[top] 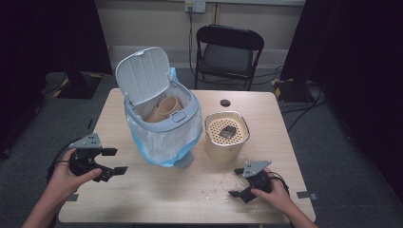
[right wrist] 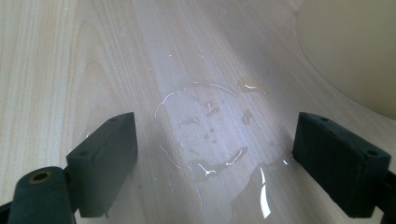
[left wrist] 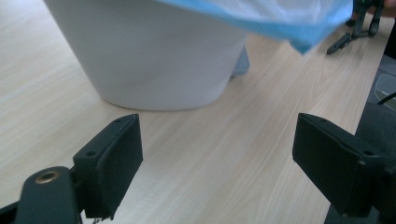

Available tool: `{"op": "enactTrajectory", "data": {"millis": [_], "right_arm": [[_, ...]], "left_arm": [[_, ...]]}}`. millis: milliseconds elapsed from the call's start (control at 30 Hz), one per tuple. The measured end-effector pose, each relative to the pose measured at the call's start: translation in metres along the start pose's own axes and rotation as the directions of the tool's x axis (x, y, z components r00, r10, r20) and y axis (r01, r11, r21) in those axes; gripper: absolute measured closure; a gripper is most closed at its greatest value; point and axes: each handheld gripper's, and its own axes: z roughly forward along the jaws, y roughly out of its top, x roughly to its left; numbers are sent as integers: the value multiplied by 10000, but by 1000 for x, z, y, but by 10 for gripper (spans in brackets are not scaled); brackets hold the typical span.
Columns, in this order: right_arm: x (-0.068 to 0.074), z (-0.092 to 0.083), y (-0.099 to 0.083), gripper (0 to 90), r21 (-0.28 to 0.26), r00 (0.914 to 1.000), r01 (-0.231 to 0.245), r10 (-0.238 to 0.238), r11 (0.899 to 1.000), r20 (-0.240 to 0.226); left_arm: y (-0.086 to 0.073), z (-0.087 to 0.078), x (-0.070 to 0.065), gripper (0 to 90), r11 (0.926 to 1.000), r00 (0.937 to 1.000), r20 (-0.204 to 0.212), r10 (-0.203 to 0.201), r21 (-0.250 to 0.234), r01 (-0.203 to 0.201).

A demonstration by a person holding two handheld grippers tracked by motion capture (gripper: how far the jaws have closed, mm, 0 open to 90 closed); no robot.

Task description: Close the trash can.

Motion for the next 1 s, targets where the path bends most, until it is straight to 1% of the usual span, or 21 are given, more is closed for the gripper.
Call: {"op": "enactTrajectory", "data": {"millis": [133,200,233,267,333,367,433,467,533,633,800,1000], "right_arm": [[0,0,0,130,-4,10000,6,-6,10000,5],[0,0,0,130,1,10000,0,0,10000,-2],[0,0,0,130,-3,10000,8,-8,10000,6],[0,0,0,130,-4,10000,10,-10,10000,7],[0,0,0,130,-3,10000,9,-9,10000,7],[0,0,0,130,1,10000,2,-2,10000,0],[0,0,0,130,0,10000,-1,1,10000,-2],[0,0,0,130,-4,10000,6,-6,10000,6],[0,0,0,130,-2,10000,-1,1,10000,-4],[0,0,0,130,-5,10000,5,-5,10000,3],[0,0,0,130,-10,10000,3,-3,10000,19],[0,0,0,130,-17,10000,12,-12,10000,18]], "left_arm": [[12,-9,8,159,9994,9994,-62,-338,-74,337],[19,-13,10,160,9994,9994,-134,-324,-104,323],[22,-15,11,160,9992,9990,-205,-389,-142,386],[25,-17,12,164,9990,9991,-143,-395,-220,391],[31,-22,15,178,9987,9989,-214,-425,-273,419],[34,-24,15,180,9985,9988,-186,-455,-306,449],[41,-27,17,183,9991,9990,-285,-355,-238,348],[44,-29,17,190,9991,9988,-296,-379,-212,373],[51,-33,18,203,9993,9993,-291,-242,-279,234],[62,-37,17,217,9997,9996,-269,-125,-224,119],[77,-42,17,220,9995,9999,-123,-91,-288,87],[90,-44,19,234,9997,9999,-94,-114,-211,112]]}}
